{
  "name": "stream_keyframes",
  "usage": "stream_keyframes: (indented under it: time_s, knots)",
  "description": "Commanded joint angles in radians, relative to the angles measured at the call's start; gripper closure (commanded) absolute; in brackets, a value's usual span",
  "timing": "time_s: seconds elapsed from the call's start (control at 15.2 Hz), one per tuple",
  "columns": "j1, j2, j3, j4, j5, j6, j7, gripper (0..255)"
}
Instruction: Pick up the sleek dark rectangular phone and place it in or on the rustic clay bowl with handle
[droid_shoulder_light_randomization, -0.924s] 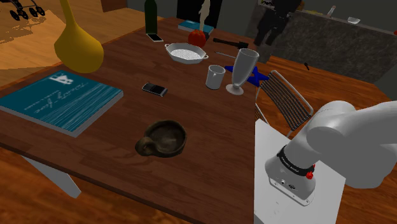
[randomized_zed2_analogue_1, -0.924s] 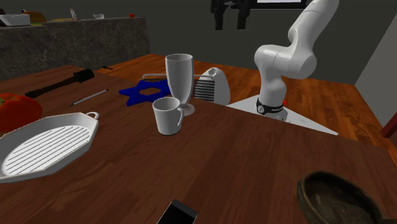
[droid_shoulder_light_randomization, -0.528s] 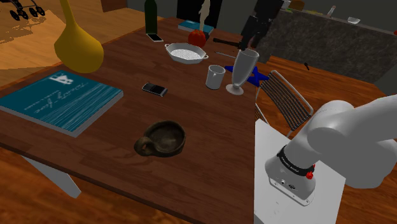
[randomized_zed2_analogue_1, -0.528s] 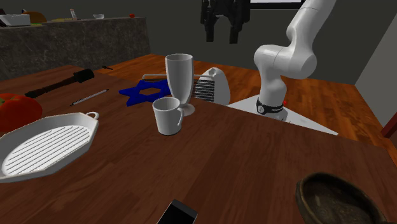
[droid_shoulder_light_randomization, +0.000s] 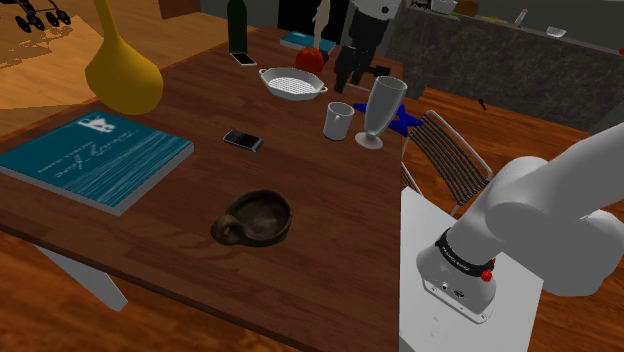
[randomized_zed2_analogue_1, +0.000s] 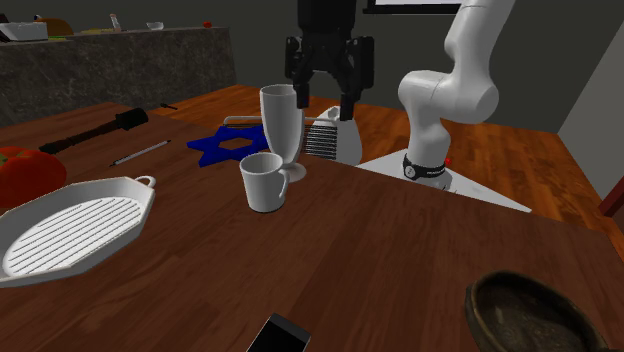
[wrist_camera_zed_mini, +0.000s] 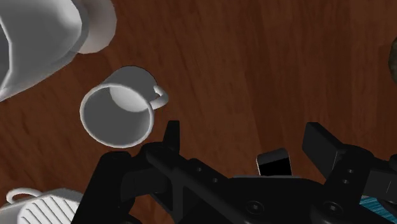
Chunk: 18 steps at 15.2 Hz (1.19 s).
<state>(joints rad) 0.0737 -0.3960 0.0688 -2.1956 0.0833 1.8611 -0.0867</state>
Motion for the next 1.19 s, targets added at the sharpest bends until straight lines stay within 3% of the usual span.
stream_keyframes:
  time_s: [0.0,0.59,1.12]
  knots:
    - [0.011,0.069,0.014,0.020,-0.008,0.049,-0.017,0]
    - [0.059,0.376,0.079,0.180,-0.075,0.188,-0.058,0]
    - [0.118,0.658,0.120,0.387,-0.176,0.248,-0.073,0]
